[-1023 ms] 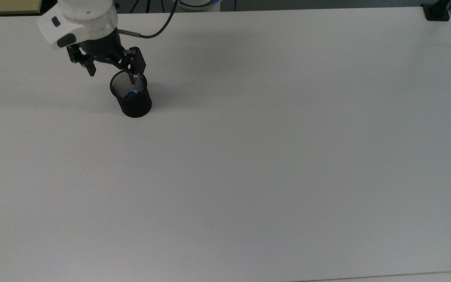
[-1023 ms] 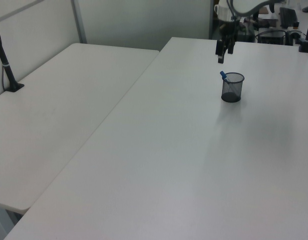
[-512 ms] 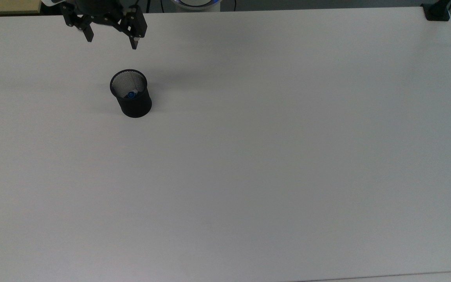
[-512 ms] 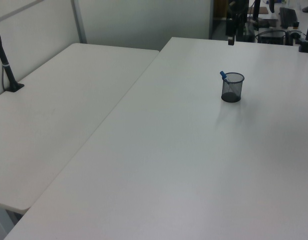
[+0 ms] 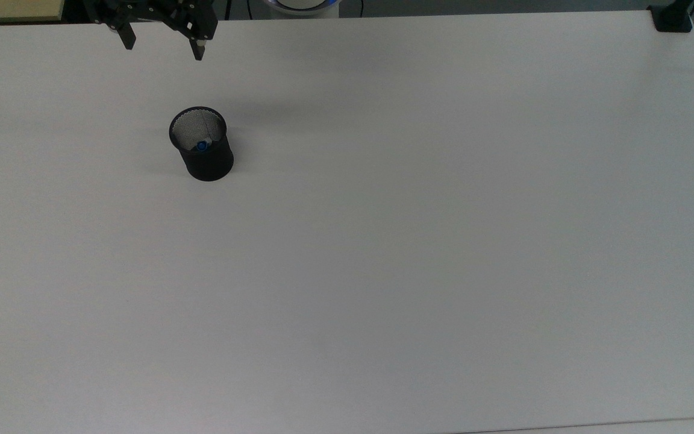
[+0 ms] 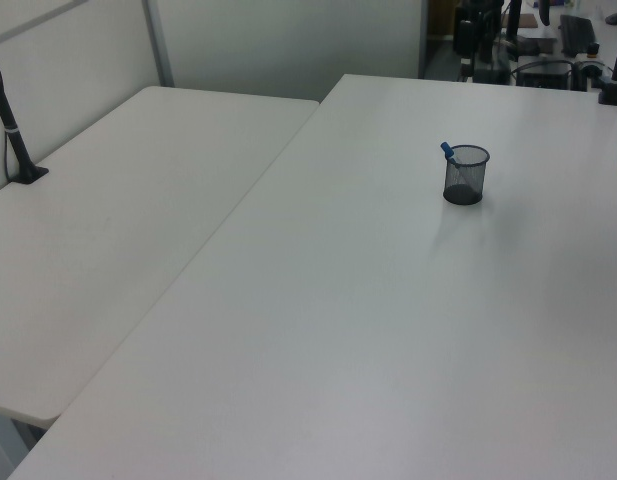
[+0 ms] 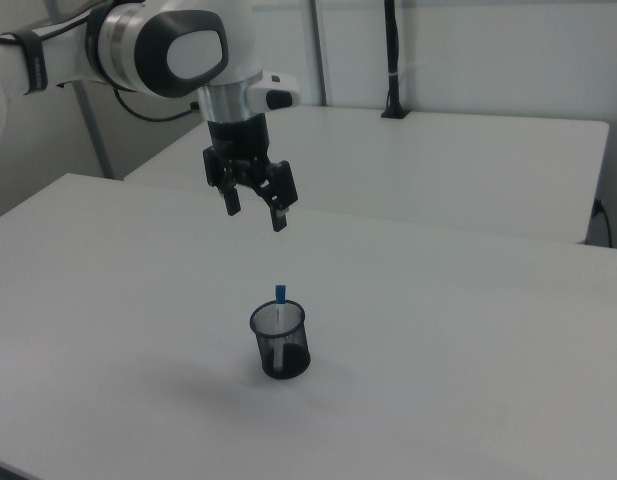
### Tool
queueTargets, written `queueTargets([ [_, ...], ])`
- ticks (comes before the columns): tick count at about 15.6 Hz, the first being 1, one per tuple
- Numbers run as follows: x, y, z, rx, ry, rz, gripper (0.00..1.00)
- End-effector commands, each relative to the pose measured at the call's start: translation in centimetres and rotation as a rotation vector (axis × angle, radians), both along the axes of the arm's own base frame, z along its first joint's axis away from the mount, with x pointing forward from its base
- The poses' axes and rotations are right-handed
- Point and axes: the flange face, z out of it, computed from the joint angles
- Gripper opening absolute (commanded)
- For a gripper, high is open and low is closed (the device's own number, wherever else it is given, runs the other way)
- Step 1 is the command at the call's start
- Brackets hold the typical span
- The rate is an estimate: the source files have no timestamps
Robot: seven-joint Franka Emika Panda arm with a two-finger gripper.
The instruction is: Insert the marker
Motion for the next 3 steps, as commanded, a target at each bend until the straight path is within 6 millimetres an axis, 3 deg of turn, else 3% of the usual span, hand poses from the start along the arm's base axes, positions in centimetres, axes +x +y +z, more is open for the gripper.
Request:
queueTargets([
  [1, -1.20, 0.08, 1.17, 0.026, 0.023, 0.007, 1.00],
  [3, -1.53, 0.04, 1.27, 0.028, 0.037, 0.007, 1.00],
])
